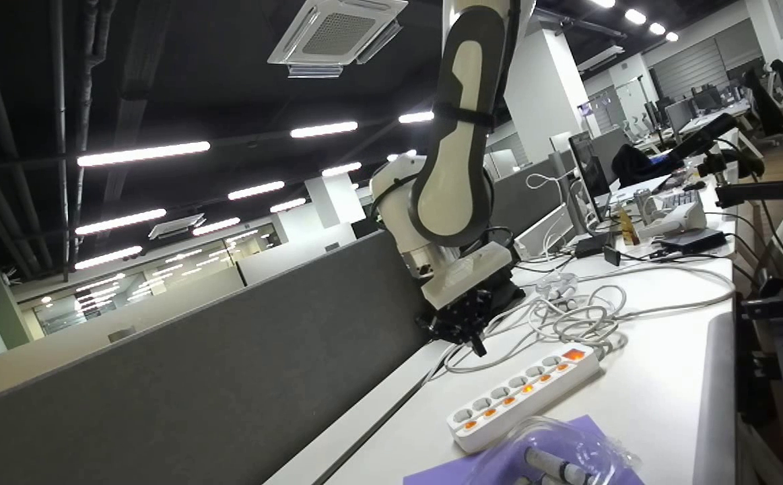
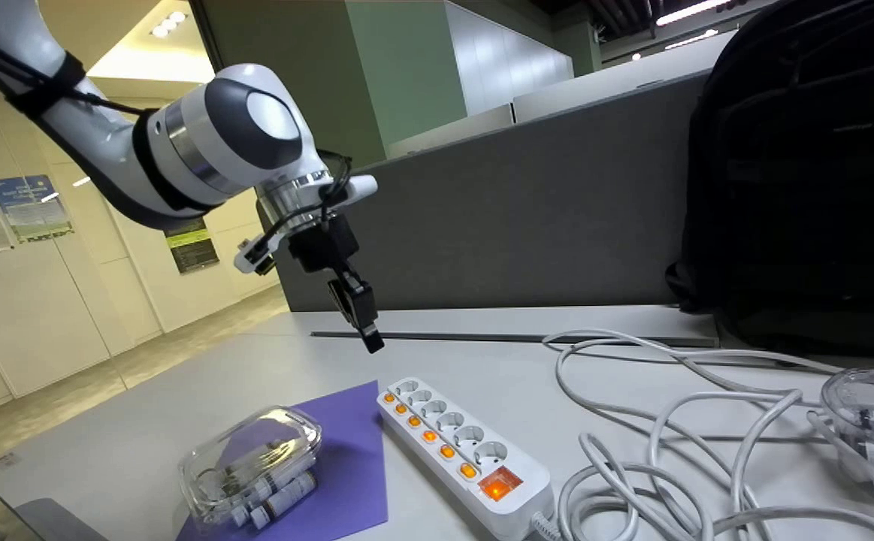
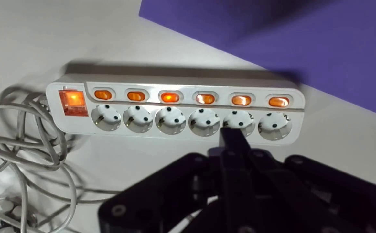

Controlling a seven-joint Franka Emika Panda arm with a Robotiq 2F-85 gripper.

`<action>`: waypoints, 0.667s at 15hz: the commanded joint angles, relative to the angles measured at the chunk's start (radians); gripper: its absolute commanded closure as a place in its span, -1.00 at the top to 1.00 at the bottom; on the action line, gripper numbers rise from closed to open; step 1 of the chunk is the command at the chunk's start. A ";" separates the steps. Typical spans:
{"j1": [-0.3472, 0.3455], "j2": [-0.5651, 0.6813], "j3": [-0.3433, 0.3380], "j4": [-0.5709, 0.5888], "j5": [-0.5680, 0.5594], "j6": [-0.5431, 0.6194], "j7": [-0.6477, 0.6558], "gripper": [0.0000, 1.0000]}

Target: Turn on the third and second switches from the right

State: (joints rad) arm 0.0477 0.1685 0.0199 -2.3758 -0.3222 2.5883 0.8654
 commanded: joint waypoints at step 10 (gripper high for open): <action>0.061 0.190 -0.152 0.020 0.062 0.155 -0.006 -1.00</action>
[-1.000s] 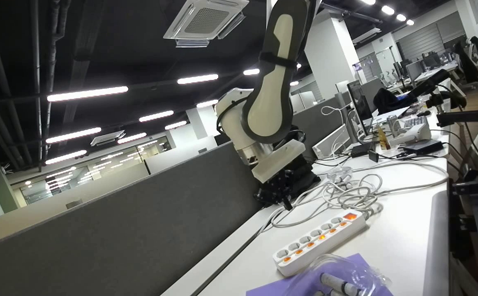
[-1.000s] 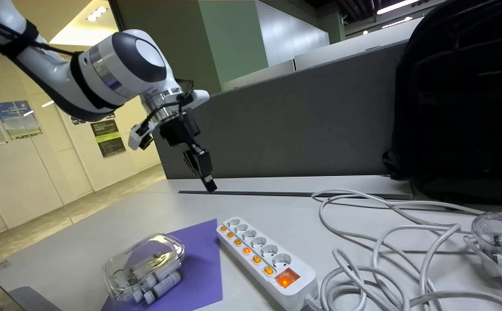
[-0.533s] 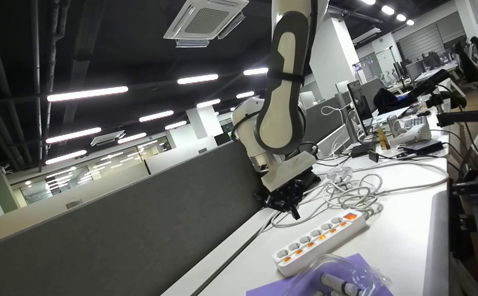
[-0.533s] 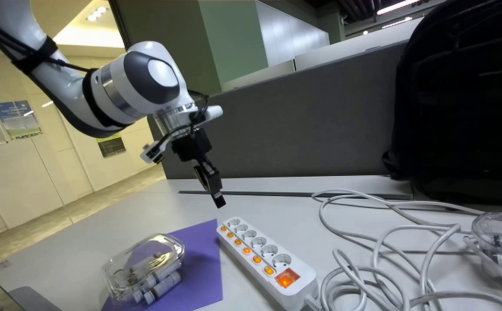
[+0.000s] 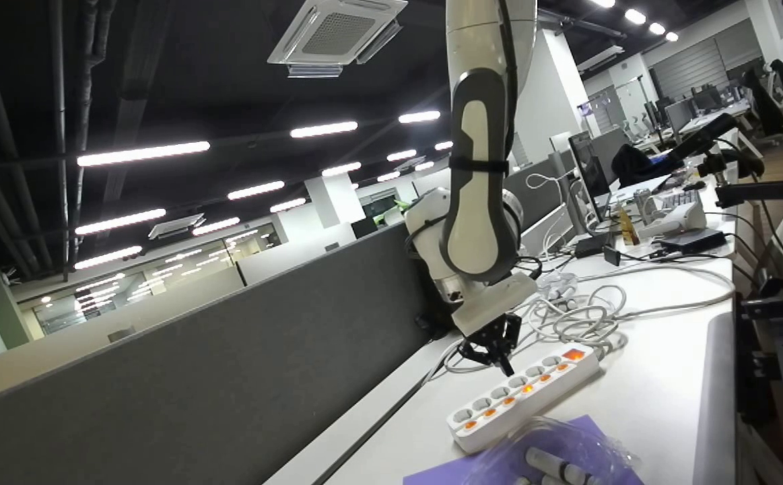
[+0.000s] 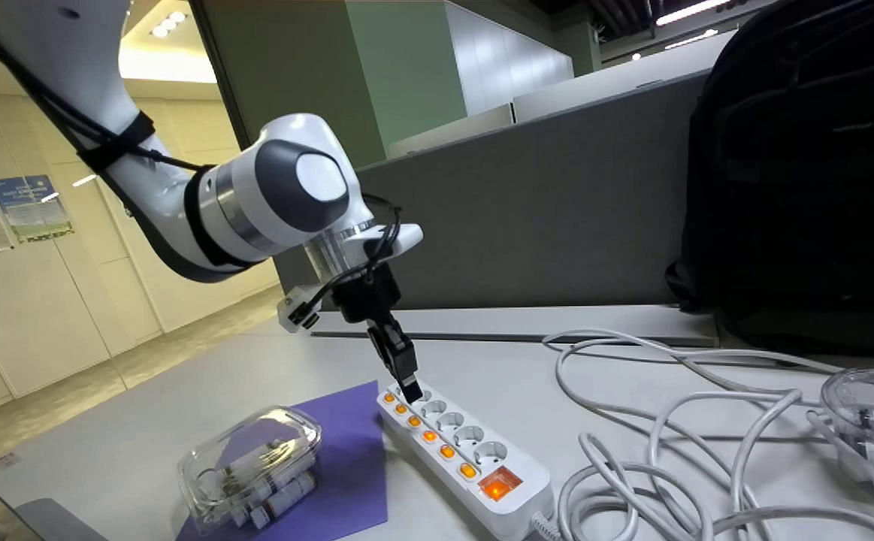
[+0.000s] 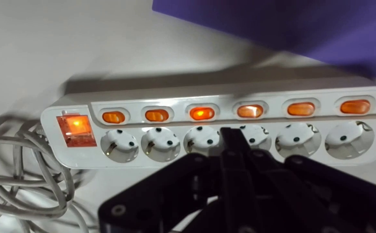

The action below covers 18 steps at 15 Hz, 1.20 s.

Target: Turn on the third and second switches from the right

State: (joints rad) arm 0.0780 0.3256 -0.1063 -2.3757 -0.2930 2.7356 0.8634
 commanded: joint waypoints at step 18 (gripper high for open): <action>0.060 0.127 -0.028 0.078 0.251 0.049 -0.110 -1.00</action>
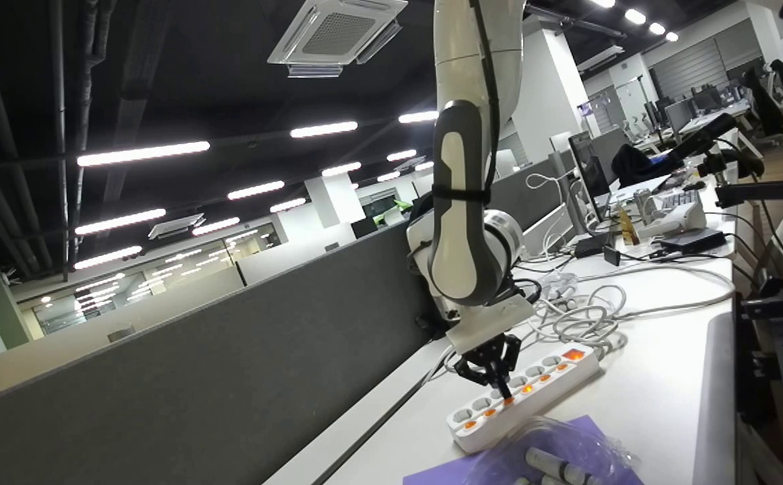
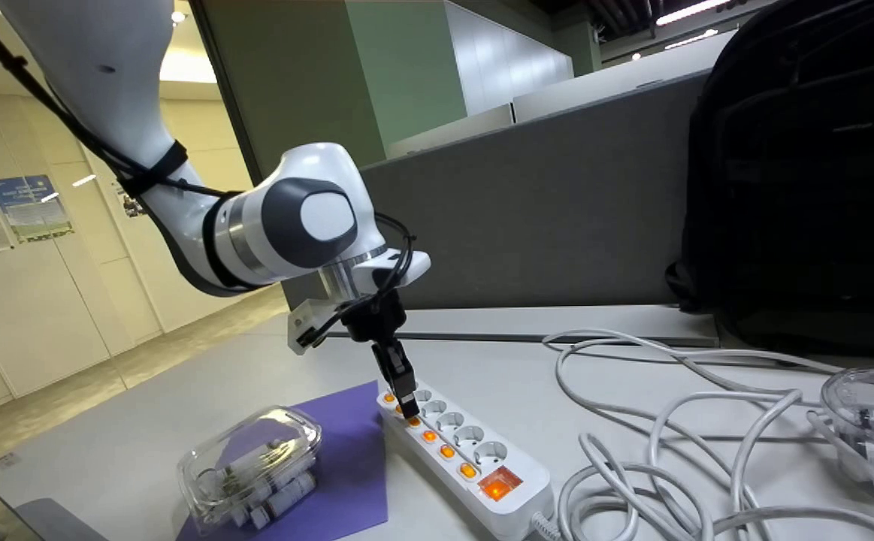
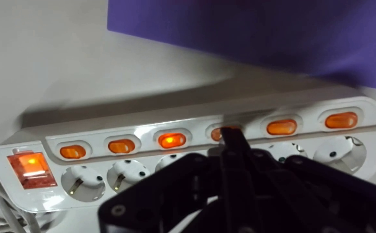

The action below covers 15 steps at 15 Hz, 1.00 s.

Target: Turn on the third and second switches from the right

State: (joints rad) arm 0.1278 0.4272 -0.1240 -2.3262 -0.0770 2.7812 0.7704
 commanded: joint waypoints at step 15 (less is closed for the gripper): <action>0.205 0.099 -0.159 0.046 -0.062 0.032 0.079 -1.00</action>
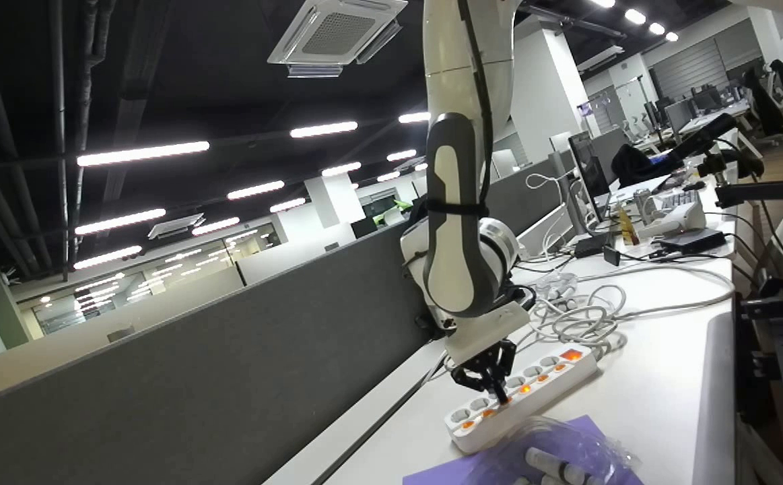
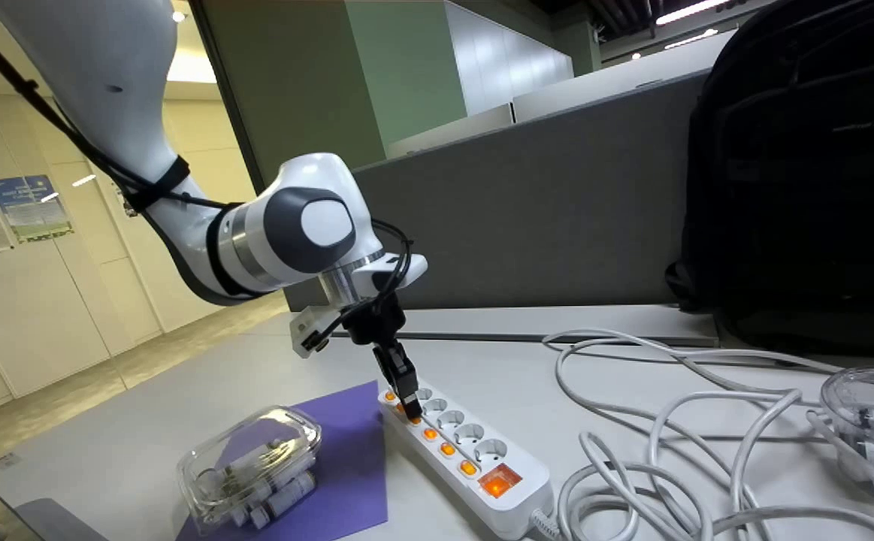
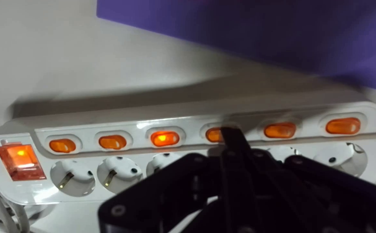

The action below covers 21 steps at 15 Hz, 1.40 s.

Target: Turn on the third and second switches from the right

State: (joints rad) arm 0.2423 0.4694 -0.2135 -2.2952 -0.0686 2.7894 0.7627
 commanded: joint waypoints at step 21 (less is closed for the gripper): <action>0.072 -0.031 0.019 -0.009 -0.068 0.031 0.117 -1.00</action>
State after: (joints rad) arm 0.3553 0.4563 -0.2213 -2.2992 -0.1711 2.8157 0.9039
